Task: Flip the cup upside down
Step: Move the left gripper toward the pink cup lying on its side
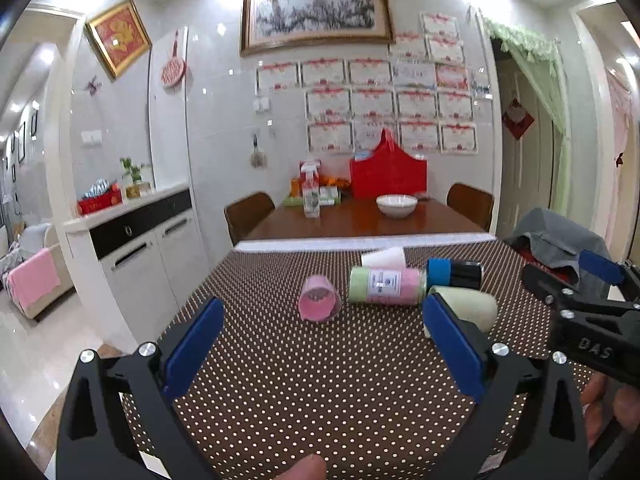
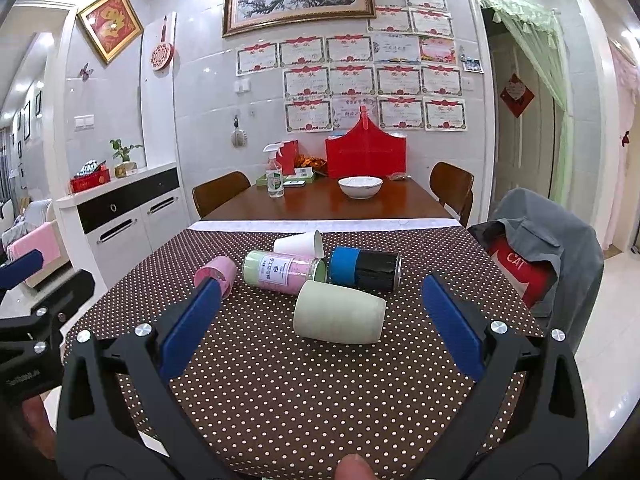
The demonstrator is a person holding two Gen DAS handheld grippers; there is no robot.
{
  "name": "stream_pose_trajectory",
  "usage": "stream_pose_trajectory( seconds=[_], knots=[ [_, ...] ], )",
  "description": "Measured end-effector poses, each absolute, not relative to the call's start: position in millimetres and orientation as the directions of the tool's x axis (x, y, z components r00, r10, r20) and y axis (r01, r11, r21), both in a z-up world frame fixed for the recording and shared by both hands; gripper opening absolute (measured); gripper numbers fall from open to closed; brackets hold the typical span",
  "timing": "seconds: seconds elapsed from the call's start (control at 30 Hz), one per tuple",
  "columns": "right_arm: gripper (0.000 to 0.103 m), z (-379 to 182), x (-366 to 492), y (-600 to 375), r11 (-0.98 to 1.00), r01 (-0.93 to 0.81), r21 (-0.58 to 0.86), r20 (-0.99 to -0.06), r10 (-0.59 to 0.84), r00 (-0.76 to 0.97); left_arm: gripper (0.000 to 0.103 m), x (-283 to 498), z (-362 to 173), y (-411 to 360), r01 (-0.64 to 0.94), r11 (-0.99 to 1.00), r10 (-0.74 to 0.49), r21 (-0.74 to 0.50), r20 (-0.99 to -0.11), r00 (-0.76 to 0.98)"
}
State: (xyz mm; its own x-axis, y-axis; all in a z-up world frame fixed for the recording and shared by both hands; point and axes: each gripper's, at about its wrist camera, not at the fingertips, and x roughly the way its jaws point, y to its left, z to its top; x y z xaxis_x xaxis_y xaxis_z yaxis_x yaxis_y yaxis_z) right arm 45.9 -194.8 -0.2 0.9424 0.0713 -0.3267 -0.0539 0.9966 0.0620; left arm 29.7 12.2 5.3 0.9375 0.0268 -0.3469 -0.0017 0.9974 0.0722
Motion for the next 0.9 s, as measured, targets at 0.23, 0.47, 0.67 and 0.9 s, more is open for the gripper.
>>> stream_pose_trajectory(
  seconds=[0.23,0.47,0.67,0.9],
  knots=[
    [0.098,-13.4,84.4,-196.4,0.996,-0.07,0.059,-0.386,0.088,0.918,0.098,89.2,-12.7,17.7,0.003,0.996,0.04,0.091,-0.466,0.884],
    [0.098,-28.1,128.4,-199.8,0.994,-0.075,0.075,-0.445,0.101,0.89,0.098,151.0,-31.3,20.9,0.015,0.996,0.037,0.091,-0.548,0.836],
    [0.098,-34.9,166.2,-199.5,0.994,-0.076,0.077,-0.495,0.104,0.862,0.098,195.1,-43.9,19.2,0.032,0.997,0.019,0.07,-0.619,0.785],
    [0.098,-46.4,207.6,-196.6,0.994,-0.081,0.075,-0.554,0.109,0.825,0.098,261.4,-65.0,25.4,0.022,0.997,0.04,0.077,-0.723,0.689]
  ],
)
